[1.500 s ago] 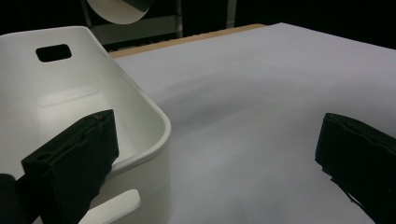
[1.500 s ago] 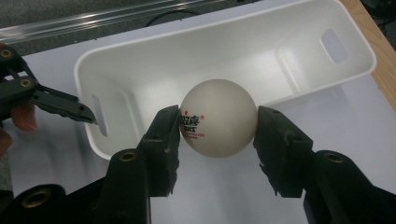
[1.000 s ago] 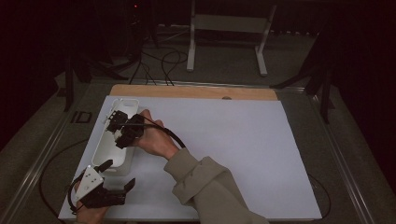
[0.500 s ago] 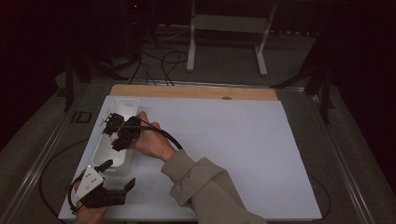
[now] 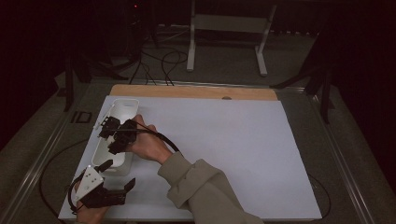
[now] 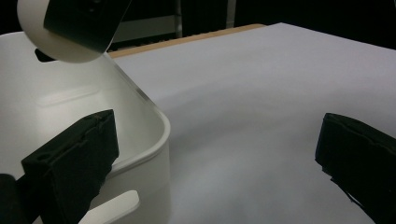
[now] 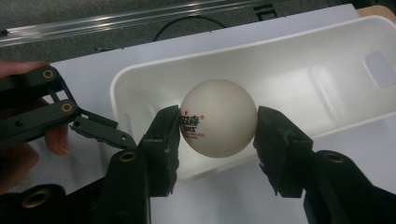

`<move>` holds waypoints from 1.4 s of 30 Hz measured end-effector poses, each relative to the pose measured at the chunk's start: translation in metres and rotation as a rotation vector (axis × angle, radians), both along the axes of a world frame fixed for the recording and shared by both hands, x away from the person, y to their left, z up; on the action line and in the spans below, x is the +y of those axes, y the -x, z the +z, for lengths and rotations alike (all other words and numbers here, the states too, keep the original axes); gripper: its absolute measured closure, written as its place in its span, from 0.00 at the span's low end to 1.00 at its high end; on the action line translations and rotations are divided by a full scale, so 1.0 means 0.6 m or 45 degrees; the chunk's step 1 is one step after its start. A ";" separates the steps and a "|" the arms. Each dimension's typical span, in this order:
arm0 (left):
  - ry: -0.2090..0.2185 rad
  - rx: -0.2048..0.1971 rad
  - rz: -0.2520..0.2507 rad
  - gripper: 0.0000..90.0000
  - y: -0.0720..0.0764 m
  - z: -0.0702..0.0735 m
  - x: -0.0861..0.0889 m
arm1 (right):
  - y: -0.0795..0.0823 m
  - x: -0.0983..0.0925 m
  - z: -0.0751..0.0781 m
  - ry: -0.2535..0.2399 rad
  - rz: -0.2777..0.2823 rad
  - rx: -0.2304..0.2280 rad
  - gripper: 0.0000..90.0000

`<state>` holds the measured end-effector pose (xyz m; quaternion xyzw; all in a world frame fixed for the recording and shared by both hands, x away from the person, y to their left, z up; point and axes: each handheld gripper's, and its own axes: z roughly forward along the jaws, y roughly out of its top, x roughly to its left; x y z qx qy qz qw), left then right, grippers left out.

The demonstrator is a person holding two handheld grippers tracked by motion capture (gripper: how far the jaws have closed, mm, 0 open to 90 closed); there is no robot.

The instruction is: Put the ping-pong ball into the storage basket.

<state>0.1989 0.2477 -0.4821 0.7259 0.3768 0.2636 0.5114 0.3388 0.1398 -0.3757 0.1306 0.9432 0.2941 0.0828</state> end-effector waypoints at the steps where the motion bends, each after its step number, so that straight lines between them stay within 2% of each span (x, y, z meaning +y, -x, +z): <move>1: 0.000 0.000 0.000 0.00 0.000 0.000 0.000 | 0.001 0.002 -0.001 0.000 -0.002 0.001 0.56; 19: -0.003 0.000 -0.006 0.00 -0.001 0.000 -0.002 | 0.005 0.015 -0.010 0.021 -0.007 0.027 0.56; 42: -0.007 0.001 -0.007 0.00 -0.001 0.000 -0.001 | 0.003 0.018 -0.016 0.016 -0.024 0.049 0.56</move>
